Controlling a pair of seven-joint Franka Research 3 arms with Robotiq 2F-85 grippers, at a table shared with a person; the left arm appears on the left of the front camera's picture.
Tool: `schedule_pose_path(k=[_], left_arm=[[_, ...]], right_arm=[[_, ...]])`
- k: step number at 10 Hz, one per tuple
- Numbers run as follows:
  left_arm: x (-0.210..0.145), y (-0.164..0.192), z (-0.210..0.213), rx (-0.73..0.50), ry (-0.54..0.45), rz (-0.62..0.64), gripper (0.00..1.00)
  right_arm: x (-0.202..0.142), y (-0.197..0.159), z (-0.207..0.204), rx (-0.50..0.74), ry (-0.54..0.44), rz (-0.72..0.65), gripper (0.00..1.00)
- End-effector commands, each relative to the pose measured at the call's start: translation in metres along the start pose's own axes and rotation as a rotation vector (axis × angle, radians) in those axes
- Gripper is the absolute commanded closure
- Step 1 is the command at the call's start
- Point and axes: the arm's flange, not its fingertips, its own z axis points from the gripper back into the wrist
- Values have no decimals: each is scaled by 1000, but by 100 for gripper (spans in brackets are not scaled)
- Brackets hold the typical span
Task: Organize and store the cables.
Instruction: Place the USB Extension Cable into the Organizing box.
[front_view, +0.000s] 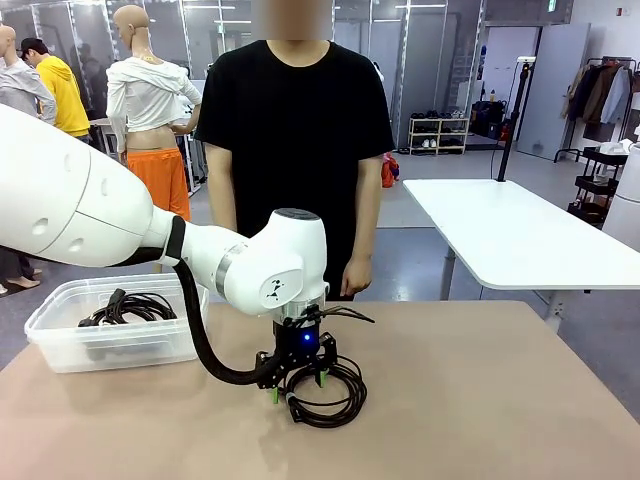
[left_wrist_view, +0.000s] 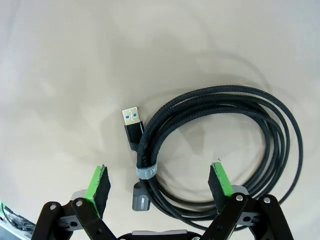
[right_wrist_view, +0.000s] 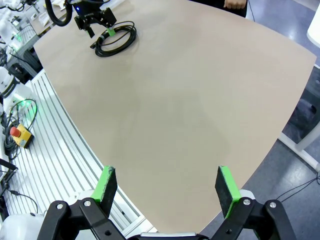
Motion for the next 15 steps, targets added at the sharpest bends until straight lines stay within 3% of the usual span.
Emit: schedule_pose_path(k=[1,3,4,5,6,7,8,13,15], left_arm=[[-1,-2,-6,8,-34,27,0],[-3,2,-10,0,-37,22,0],[-4,2,-11,2,-44,22,11],[-4,3,-12,0,-53,20,54],[-5,4,-12,8,-55,18,69],[-5,5,-13,7,-56,17,63],[-5,6,-14,2,-60,14,100],[-5,12,-12,-55,-96,-18,100],[-8,16,10,-74,-108,-49,100]], right_arm=[[0,-2,1,5,-13,19,0],[0,-2,1,5,-13,19,0],[0,-2,1,5,-13,19,0],[0,-2,1,5,-13,19,0],[0,-2,1,5,-13,19,0],[0,-2,1,5,-13,19,0],[0,-2,1,5,-13,19,0],[0,-2,1,5,-13,19,0],[0,-2,1,5,-13,19,0]])
